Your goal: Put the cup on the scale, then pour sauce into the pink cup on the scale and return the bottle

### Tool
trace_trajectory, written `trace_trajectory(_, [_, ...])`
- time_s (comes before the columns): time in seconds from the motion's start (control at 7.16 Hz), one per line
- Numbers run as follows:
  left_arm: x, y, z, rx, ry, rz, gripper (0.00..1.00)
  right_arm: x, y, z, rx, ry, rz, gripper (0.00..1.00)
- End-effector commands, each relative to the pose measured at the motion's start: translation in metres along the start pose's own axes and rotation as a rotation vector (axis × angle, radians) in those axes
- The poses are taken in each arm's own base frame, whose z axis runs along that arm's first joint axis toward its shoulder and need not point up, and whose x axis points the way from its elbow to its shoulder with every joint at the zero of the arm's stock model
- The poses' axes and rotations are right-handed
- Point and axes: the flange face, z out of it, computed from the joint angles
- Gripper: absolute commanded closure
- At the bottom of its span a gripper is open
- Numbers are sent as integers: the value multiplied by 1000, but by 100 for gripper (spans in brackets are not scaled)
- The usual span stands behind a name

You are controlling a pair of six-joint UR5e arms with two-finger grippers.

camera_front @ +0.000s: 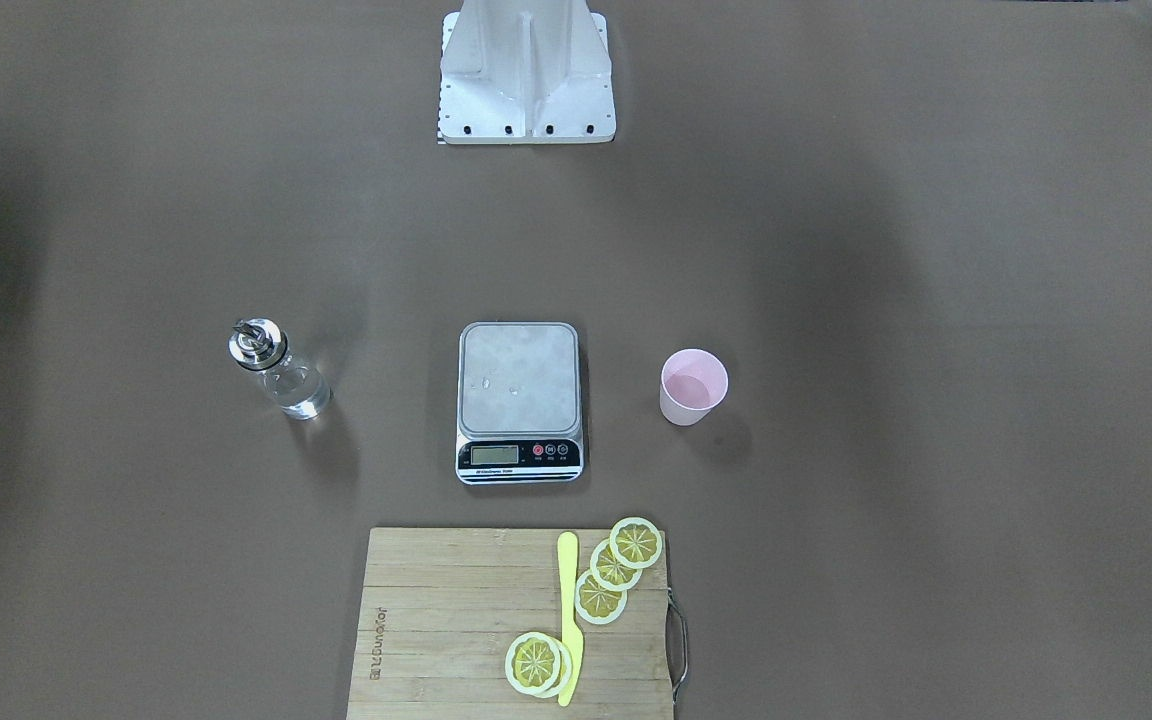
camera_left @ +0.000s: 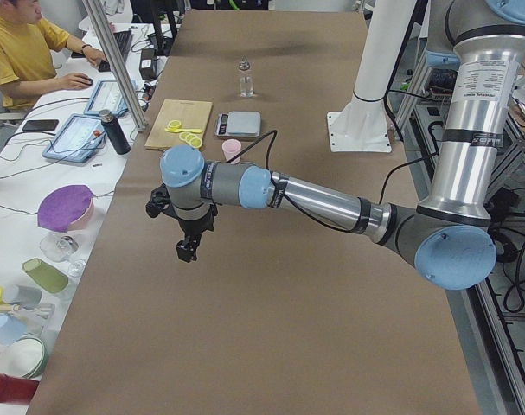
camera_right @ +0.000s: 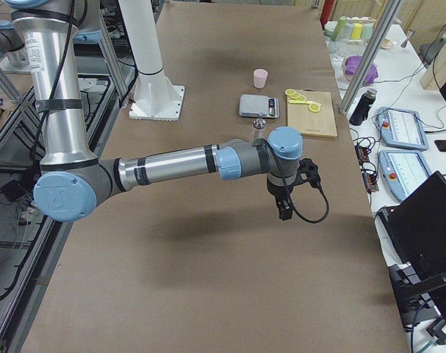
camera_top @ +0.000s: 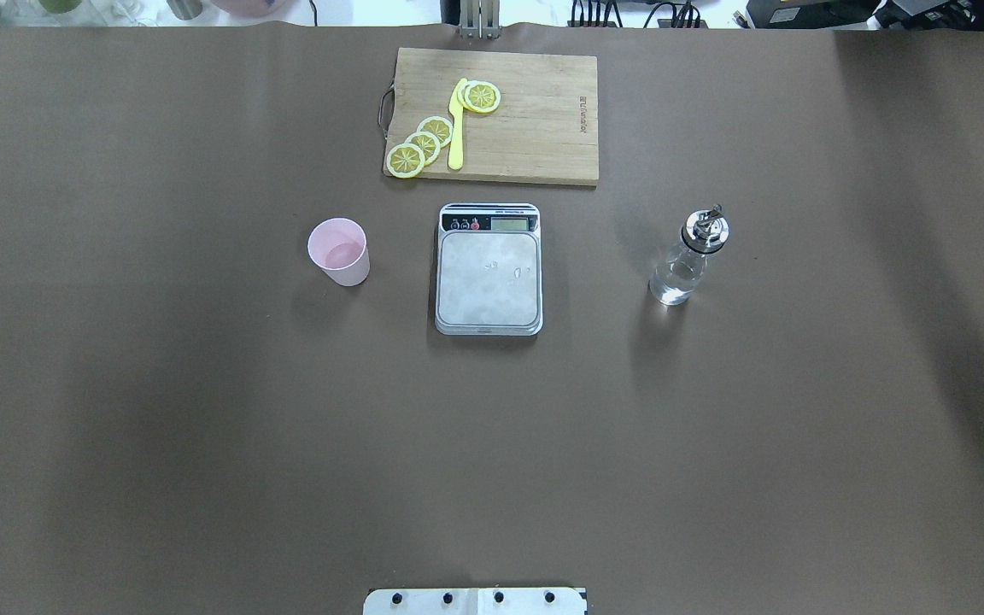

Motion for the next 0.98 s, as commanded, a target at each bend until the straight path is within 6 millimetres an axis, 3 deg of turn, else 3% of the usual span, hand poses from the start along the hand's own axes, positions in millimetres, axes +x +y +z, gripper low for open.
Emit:
trace_trajectory(0.0, [2, 15, -9, 31, -18, 16, 2, 1, 2, 2, -4, -1, -4, 0])
trace_trajectory(0.14, [10, 4, -9, 32, -33, 31, 2, 1, 6, 1, -4, -1, -4, 0])
trace_trajectory(0.42, [78, -48, -2, 39, -12, -31, 1, 3, 12, 0, -3, 2, 0, 0])
trace_trajectory(0.7, [191, -104, 27, 4, 41, -128, 0, 1, 22, -3, 0, 6, 1, 0])
trace_trajectory(0.84, [238, -115, 47, -31, 64, -172, 0, 6, 28, 1, -14, 15, 15, 0])
